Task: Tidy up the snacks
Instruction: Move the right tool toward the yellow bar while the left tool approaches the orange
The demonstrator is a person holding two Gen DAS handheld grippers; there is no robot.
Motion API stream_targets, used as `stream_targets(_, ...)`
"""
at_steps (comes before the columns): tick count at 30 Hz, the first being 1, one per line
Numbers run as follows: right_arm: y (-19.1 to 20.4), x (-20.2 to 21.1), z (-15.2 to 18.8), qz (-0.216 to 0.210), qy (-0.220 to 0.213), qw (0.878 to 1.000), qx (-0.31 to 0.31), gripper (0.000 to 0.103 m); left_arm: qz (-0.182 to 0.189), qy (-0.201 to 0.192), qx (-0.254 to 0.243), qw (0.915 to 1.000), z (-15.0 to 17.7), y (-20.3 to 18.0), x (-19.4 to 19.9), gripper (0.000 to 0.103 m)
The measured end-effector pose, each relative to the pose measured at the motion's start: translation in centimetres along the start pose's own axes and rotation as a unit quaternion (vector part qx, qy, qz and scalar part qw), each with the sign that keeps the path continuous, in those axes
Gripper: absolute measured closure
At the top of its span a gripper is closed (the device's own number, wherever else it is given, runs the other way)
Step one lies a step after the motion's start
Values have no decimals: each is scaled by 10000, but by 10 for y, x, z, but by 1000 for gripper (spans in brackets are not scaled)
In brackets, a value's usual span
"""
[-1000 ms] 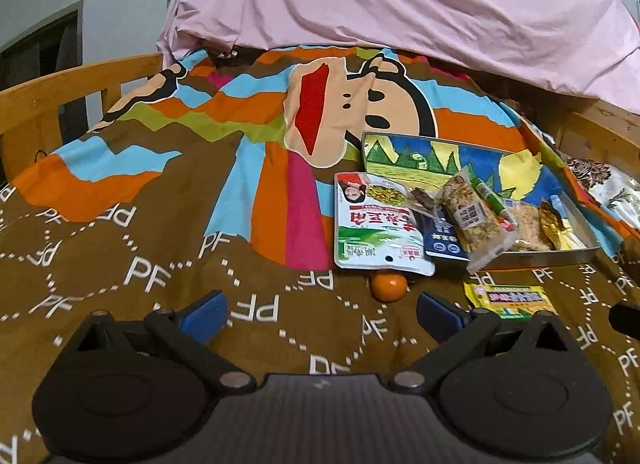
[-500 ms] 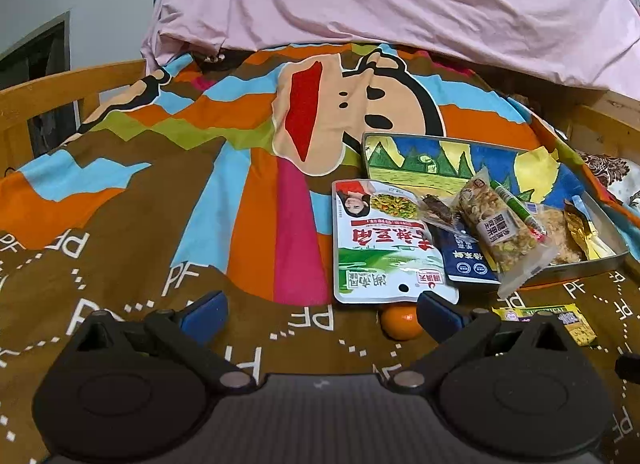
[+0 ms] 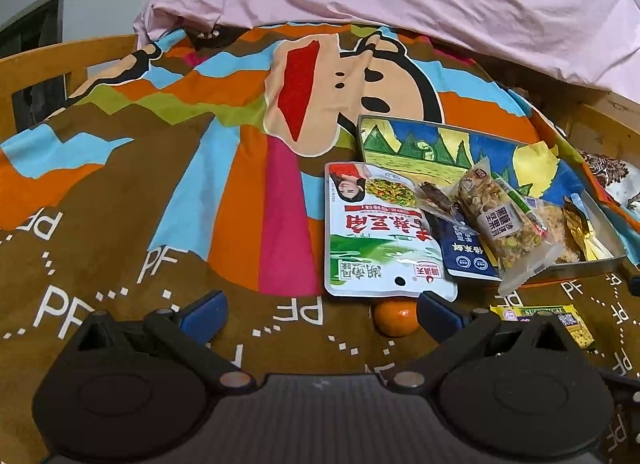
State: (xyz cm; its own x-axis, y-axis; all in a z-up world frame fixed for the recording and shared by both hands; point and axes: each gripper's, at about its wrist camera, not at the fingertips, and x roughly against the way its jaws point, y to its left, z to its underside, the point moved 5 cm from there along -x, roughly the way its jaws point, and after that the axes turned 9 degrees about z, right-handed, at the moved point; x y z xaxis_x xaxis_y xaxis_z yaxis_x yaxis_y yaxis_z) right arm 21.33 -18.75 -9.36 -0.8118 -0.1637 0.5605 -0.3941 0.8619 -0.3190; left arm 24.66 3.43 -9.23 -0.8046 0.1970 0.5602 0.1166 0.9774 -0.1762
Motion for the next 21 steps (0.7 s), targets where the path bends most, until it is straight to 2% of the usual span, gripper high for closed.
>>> stream_targets(6,2,-15,1,-307,12,9995,-96,1,155,-21,-111,9998,1,-3,-3,0)
stream_targets(9,1,-23,1,-580,32,9981,-182,1,431,-45,-173,9989,1,-7,-5,0)
stream_targets(18,-5,-46,1,-847,77,9960,-265,1,1143,201,-191,9931,5,-18,-19,0)
stream_targets(21,-8,-55,2,-903,124,9951,-378,1,1288,204,-338,9909,5,-26,-21,0)
